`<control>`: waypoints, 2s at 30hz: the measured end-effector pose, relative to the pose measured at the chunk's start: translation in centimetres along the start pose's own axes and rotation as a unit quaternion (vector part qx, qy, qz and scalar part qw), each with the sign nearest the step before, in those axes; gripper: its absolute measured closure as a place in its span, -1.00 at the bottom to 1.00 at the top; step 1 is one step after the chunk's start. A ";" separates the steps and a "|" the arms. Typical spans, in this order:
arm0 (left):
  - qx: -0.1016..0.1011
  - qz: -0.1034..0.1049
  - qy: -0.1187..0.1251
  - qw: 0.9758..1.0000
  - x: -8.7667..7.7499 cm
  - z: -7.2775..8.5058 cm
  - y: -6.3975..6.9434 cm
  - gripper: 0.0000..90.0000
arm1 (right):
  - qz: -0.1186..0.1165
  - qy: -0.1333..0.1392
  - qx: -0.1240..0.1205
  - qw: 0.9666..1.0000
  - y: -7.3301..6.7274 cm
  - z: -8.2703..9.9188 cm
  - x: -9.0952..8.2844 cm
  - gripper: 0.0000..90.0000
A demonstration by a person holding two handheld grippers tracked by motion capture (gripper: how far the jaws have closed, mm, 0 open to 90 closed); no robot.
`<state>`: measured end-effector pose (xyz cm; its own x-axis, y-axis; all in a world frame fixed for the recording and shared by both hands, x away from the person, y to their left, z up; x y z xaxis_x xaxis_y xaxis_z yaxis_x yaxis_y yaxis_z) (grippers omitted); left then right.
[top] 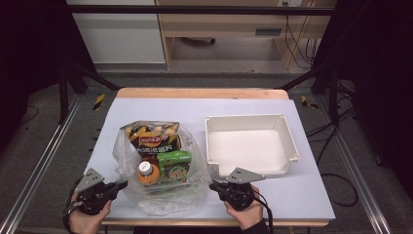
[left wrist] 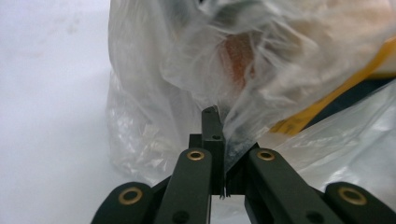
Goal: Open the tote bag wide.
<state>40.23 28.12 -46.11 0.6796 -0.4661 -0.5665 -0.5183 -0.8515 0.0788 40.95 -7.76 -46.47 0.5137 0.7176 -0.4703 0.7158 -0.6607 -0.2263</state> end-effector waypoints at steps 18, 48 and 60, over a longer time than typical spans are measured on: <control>0.011 -0.013 -0.035 0.999 3.3 2.1 -1.2 0.80 | 0.055 -0.056 0.009 0.997 0.8 2.1 4.5 0.97; 0.031 -0.024 -0.028 0.999 3.2 2.1 -1.2 0.59 | 0.019 0.162 -0.050 0.985 -2.1 -9.0 -4.1 -0.39; 0.031 -0.025 -0.023 0.999 3.1 2.1 -1.3 0.52 | 0.055 0.125 -0.055 0.989 -0.9 -13.8 0.1 -0.24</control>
<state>41.95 28.30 -49.67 0.6818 -0.4104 -0.6056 -0.5165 -0.8563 -0.0011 46.89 -4.03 -34.54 0.6815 0.6844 -0.2591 0.6896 -0.7191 -0.0857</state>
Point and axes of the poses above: each handheld gripper's, and its own axes: x roughly forward along the jaws, z roughly out of its underside, y roughly to its right, the point moved 4 cm from there along x, roughly forward along the jaws, and after that the axes turned 2 degrees about x, right-handed, at the moved point
